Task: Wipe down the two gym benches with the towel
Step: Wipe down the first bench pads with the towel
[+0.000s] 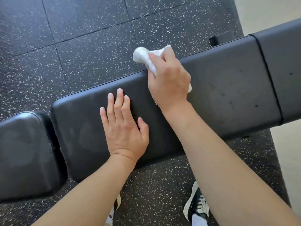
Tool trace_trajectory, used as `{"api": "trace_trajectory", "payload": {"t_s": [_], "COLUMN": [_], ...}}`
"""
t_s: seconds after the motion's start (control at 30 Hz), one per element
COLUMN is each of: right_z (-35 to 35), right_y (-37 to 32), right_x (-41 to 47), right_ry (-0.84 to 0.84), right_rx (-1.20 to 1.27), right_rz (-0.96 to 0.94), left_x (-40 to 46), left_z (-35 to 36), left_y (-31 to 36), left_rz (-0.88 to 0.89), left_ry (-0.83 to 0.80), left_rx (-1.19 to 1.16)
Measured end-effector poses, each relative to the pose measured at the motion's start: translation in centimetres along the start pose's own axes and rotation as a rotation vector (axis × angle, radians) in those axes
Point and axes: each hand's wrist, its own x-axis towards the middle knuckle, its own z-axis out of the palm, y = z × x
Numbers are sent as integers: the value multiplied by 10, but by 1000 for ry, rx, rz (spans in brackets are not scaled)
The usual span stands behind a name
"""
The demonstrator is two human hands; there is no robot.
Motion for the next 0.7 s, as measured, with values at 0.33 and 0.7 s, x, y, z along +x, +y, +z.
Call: {"api": "trace_trajectory", "payload": {"t_s": [0.33,0.7], "right_z": [-50,-19], "right_y": [77,58], "right_x": [-158,-47], "right_ry": [-81,97], "right_rx": [121,-53], "right_rz": [-169,-17], "left_x": [-1,0], "left_z": [0,0], "left_y": [0,-1], "left_rz": [4,2], "left_ry": [10,-2], "left_rx": [-5,2]}}
